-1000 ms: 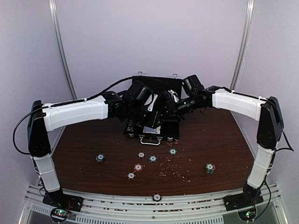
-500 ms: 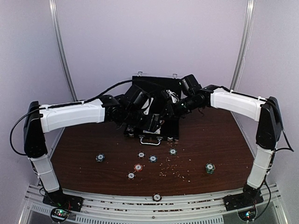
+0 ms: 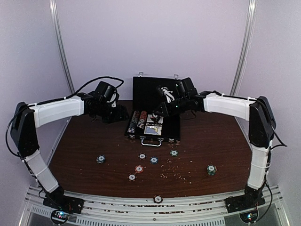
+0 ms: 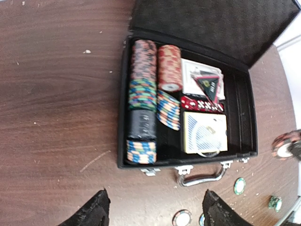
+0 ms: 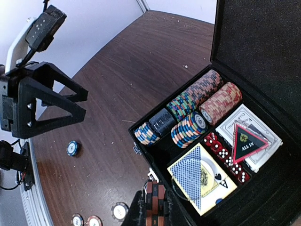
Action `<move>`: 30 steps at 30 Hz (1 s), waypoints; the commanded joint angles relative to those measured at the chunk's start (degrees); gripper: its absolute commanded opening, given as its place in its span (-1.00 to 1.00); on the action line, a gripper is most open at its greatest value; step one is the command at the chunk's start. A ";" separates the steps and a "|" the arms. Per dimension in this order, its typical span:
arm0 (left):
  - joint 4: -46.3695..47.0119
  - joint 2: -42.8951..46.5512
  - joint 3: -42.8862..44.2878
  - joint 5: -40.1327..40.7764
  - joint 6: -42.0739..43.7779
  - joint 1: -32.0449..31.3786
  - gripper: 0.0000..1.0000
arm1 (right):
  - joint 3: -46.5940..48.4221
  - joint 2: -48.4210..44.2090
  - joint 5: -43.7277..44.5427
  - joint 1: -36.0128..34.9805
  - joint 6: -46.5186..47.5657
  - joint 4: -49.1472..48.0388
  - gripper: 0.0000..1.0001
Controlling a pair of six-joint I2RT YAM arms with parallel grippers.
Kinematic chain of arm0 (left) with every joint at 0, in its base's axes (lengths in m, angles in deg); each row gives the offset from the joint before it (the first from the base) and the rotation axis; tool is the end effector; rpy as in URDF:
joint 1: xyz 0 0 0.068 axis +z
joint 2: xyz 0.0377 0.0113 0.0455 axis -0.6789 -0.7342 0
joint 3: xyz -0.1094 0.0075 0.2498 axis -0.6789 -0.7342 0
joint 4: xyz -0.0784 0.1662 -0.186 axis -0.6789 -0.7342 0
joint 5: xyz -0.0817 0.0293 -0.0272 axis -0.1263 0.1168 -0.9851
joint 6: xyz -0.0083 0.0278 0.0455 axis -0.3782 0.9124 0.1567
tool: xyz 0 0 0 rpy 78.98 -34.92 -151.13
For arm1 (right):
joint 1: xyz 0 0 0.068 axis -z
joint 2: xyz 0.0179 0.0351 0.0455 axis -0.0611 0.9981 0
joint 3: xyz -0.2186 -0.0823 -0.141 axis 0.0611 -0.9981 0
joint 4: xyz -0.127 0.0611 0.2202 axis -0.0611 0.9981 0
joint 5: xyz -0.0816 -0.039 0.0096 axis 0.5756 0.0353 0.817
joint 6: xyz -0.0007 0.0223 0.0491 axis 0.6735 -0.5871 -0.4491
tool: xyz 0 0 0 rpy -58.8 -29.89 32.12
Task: Pack up texas hold em set
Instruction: Place the poker chips pile in the slot.
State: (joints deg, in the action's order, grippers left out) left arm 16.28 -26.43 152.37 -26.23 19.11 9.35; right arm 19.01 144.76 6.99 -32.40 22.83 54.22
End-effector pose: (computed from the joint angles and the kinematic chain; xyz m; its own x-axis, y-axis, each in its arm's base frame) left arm 0.3159 -0.2097 0.2654 -0.8378 -0.2105 -0.5037 0.0444 0.8933 -0.4472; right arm 0.3590 0.2830 0.2686 -0.5988 -0.2624 -0.7567 -0.7600 0.4844 0.4334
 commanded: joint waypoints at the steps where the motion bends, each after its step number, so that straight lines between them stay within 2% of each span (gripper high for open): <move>1: 2.71 -4.27 1.84 -9.68 -0.23 4.28 0.37 | 4.94 4.70 -0.95 -1.36 5.35 -4.37 -1.00; 3: 2.02 -7.44 3.60 -11.65 0.72 5.93 0.33 | 7.40 6.81 -0.76 -2.13 7.00 -4.50 -1.00; 8: -0.36 -13.30 8.39 -14.12 4.23 8.41 0.02 | 13.05 13.00 -0.09 -3.74 11.95 -3.73 -1.00; 13: -1.69 -18.33 11.53 -16.53 7.28 10.36 -0.08 | 17.57 17.68 2.55 -4.54 15.30 -2.03 -1.00; 16: -2.85 -20.99 13.84 -18.04 9.50 11.09 -0.20 | 20.01 19.73 4.07 -5.04 17.65 -0.08 -1.00; 30: -2.90 -26.39 16.11 -23.18 14.05 11.71 -0.36 | 24.01 24.87 7.43 -6.11 21.28 2.69 -1.00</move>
State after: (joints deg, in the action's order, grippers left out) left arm 13.13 -50.99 166.73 -46.99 31.02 20.58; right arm 40.85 168.49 12.82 -37.95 42.41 56.45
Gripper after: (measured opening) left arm 0.328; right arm 0.101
